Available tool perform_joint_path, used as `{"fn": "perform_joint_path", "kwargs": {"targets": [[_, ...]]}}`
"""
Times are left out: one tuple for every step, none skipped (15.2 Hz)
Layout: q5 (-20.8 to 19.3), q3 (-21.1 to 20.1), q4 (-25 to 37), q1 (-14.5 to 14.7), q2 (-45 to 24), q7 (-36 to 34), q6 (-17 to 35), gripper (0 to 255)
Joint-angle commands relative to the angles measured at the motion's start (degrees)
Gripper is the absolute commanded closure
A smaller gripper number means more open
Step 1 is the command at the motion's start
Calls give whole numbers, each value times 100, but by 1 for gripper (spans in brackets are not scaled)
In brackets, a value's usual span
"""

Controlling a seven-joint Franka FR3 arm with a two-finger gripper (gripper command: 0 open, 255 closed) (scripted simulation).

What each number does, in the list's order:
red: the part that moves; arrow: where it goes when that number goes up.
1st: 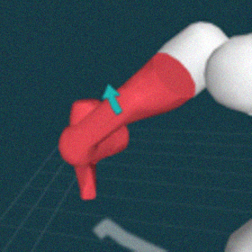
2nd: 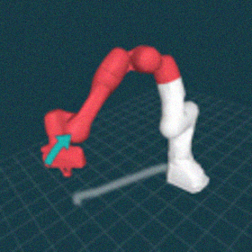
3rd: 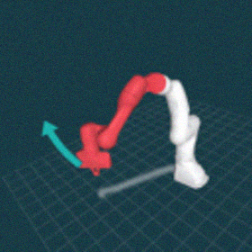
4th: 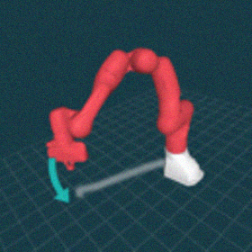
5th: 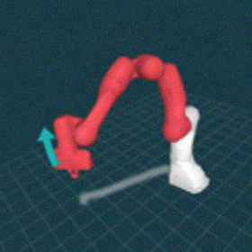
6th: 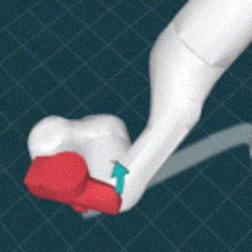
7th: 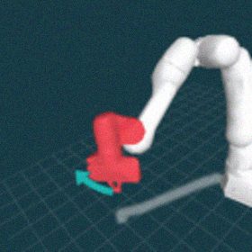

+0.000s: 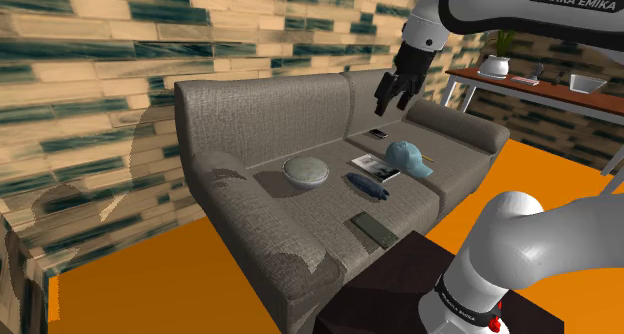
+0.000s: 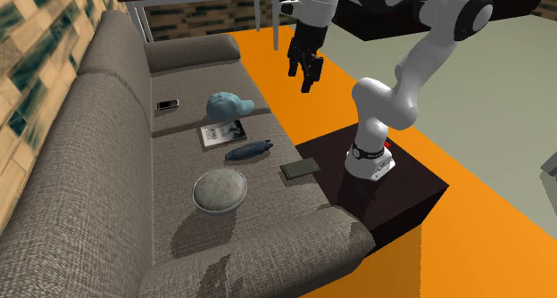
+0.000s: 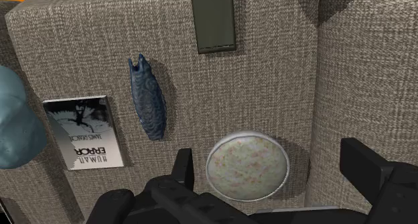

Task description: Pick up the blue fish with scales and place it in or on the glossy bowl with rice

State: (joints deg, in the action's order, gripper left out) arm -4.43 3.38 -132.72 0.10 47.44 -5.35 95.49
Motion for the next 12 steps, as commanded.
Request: {"fn": "perform_joint_path", "kwargs": {"targets": [[0, 0, 0, 0, 0, 0, 0, 0], [-29, 98, -89, -13, -77, 89, 116, 0], [-57, 196, -173, -25, -160, 178, 233, 0], [-85, 295, -251, -37, -250, 267, 352, 0], [-112, 394, -323, -49, -348, 357, 471, 0], [-138, 492, -389, -62, -453, 448, 591, 0], [-162, 591, -450, -73, -565, 539, 712, 0], [-183, 687, -504, -86, -684, 632, 833, 0], [-202, 785, -552, -97, -810, 725, 956, 0], [-219, 883, -594, -106, -944, 819, 1079, 0], [-234, 982, -630, -114, -1084, 914, 1202, 0], [-245, 1080, -659, -120, -1231, 1011, 1325, 0]]}}
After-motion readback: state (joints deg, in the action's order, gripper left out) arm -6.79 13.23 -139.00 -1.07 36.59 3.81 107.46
